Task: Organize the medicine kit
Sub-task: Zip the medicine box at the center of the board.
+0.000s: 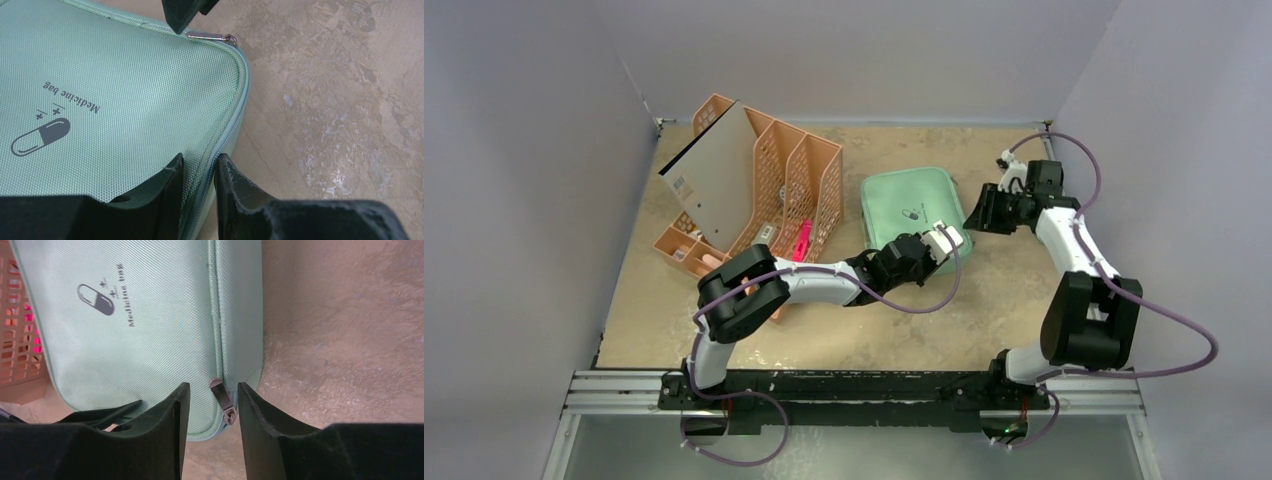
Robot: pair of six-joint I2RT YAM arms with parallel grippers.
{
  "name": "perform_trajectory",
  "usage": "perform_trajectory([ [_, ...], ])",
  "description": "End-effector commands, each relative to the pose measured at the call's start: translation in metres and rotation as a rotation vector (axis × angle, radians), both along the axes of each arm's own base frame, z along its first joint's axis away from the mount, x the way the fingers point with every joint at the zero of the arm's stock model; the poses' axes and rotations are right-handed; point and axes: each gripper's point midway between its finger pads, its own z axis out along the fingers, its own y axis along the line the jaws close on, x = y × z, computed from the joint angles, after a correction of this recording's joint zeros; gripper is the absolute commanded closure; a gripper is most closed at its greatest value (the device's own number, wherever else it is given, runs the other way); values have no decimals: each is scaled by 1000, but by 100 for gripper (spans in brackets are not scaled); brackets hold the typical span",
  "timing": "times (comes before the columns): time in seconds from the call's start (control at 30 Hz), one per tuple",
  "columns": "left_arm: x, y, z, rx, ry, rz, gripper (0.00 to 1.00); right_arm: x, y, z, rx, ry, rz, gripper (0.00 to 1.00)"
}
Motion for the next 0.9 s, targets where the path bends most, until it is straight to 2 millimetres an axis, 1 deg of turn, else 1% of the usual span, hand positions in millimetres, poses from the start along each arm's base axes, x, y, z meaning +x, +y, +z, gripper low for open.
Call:
perform_trajectory([
  [0.0,-13,28,-60,155,121,28,76,0,2,-16,-28,45,34,57],
  [0.13,-13,28,-60,157,122,27,76,3,5,-23,-54,57,59,58],
  [0.23,-13,28,-60,155,124,29,76,2,5,-27,-77,65,75,66],
  [0.33,-14,28,-61,156,126,29,76,-1,-1,-30,-109,87,53,75],
  [0.47,-14,30,-62,162,128,33,76,-8,-5,-31,-123,121,23,78],
  [0.63,-15,33,-64,166,129,36,76,-7,-5,-29,-125,111,20,81],
  [0.77,-15,34,-63,165,127,39,76,-8,-5,-26,-103,125,-20,83],
  [0.8,-15,34,-62,165,127,40,76,-7,-5,-25,-101,127,-26,82],
  [0.87,-15,34,-62,165,127,40,76,-7,-6,-24,-92,135,-35,77],
])
